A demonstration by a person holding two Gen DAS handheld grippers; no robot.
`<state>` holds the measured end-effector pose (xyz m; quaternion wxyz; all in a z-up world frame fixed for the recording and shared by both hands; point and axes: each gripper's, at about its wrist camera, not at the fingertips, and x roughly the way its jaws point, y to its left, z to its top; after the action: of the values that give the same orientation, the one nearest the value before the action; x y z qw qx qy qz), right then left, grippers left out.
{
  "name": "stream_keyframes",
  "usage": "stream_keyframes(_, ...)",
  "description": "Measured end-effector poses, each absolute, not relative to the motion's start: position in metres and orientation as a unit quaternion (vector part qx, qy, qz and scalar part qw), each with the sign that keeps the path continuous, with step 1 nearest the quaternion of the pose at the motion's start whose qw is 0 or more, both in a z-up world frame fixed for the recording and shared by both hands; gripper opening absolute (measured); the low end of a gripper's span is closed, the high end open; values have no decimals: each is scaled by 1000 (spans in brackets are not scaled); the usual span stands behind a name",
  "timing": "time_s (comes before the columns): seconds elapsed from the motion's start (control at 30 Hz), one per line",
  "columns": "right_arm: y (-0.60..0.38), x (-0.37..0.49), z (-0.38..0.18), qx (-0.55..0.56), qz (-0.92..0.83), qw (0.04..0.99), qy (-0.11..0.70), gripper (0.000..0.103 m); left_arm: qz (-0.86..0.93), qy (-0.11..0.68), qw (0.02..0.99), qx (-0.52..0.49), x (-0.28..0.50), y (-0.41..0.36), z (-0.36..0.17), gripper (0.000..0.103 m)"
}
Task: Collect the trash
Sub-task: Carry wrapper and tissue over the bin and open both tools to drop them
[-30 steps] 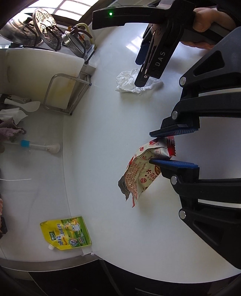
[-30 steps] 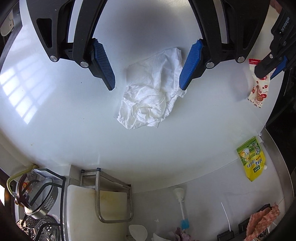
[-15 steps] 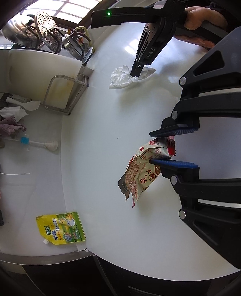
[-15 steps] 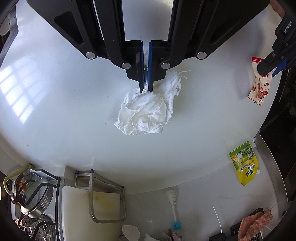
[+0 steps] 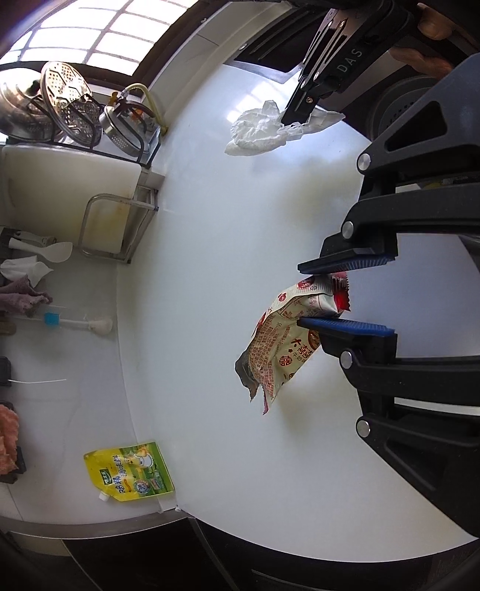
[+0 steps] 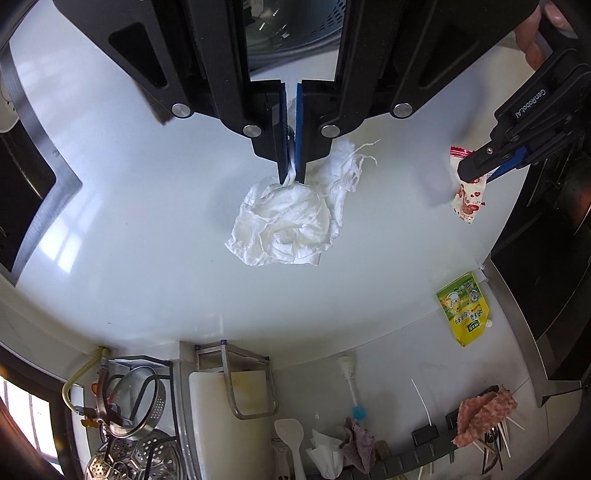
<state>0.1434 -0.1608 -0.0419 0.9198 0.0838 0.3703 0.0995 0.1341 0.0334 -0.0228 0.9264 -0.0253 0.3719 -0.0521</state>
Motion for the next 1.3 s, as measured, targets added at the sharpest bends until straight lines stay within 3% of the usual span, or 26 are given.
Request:
stream_keyframes(0.73,-214,-33,-64,112,47,918,378,3,-141,391,909,35,17,-44,-42,23)
stream_keyframes(1.3,-220,-71,-92,121,55,906,402,4,-154,438,885,40,-6,-67,-79,23)
